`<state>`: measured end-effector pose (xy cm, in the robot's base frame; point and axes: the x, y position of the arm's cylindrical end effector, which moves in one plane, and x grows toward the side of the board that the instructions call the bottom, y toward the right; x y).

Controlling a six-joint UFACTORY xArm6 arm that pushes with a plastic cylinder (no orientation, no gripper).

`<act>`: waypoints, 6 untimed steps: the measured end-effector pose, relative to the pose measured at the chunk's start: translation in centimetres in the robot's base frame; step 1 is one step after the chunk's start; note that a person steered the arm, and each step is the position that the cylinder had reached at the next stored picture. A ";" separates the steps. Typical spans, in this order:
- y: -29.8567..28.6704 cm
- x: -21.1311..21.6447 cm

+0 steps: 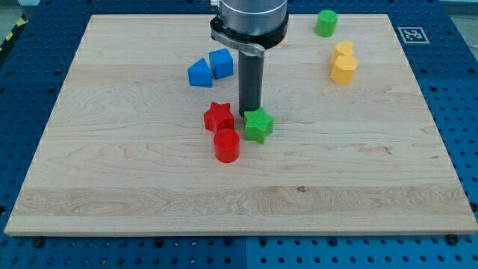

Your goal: Point your arm to the green circle

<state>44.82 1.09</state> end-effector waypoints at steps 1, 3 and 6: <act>0.5 0.0; 3.5 -8.9; 5.7 -25.6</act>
